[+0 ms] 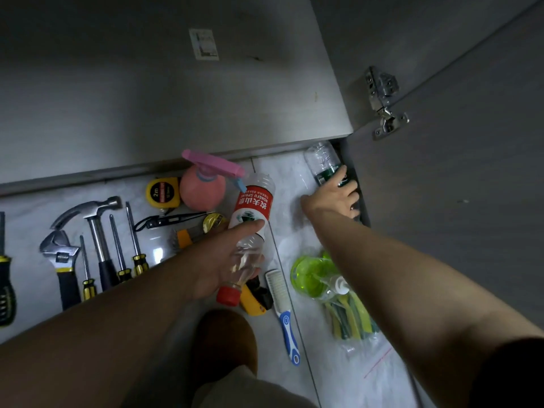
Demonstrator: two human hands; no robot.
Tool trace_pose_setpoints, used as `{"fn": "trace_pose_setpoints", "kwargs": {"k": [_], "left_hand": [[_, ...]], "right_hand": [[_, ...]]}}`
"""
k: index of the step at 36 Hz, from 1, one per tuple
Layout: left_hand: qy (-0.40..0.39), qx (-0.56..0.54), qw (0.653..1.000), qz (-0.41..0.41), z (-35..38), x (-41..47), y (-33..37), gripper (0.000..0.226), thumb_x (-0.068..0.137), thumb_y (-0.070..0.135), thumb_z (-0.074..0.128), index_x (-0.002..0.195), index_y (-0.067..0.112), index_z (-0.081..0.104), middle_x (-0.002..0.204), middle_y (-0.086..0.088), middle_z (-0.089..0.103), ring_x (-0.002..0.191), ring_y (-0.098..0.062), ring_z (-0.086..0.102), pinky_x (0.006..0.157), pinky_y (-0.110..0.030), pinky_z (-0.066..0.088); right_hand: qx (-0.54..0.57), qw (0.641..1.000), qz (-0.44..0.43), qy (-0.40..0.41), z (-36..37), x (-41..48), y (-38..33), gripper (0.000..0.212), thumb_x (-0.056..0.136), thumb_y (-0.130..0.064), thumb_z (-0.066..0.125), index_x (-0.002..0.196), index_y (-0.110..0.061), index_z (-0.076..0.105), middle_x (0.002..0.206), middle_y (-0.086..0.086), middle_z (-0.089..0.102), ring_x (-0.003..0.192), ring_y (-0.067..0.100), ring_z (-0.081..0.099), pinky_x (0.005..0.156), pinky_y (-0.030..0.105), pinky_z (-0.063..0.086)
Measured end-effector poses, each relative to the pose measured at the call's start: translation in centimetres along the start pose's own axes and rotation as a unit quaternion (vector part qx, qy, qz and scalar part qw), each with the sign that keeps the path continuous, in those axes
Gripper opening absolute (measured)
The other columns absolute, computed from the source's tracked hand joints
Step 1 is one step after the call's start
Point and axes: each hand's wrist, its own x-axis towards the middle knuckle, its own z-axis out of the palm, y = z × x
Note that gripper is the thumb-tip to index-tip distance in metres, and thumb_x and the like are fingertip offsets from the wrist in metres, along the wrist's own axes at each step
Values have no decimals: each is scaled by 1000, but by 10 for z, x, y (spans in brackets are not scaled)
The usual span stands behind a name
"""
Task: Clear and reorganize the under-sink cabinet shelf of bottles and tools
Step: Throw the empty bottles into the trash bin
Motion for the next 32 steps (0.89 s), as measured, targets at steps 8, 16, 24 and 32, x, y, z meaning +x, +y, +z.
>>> {"fn": "trace_pose_setpoints", "kwargs": {"k": [8,16,24,32], "left_hand": [[8,20,1000,-8,2,-4,-3,58,79,40,82,122,5,65,88,-13,73,66,-22,73,58,-34,58],[-18,9,1000,-5,19,-20,0,61,80,44,79,120,1,62,89,-20,71,75,-29,74,70,-42,62],[-29,101,992,69,63,-76,0,68,84,42,78,132,0,54,93,-22,66,73,-32,69,75,-45,60],[-87,261,954,121,117,-181,22,38,83,32,81,112,16,62,77,-7,67,65,-21,65,72,-38,55]], "right_hand": [[3,999,20,-26,7,-10,0,94,76,-38,79,147,-23,20,140,9,33,129,29,37,97,51,40],[168,980,24,-105,-23,-38,-9,84,85,-50,64,145,-14,17,140,17,33,123,40,49,96,47,45],[426,882,98,-179,-99,-65,17,91,84,-46,64,149,-8,12,116,10,49,113,35,53,92,46,48],[601,751,34,-272,-215,-138,94,65,87,-39,71,134,-7,41,123,24,59,68,33,68,43,32,53]]}}
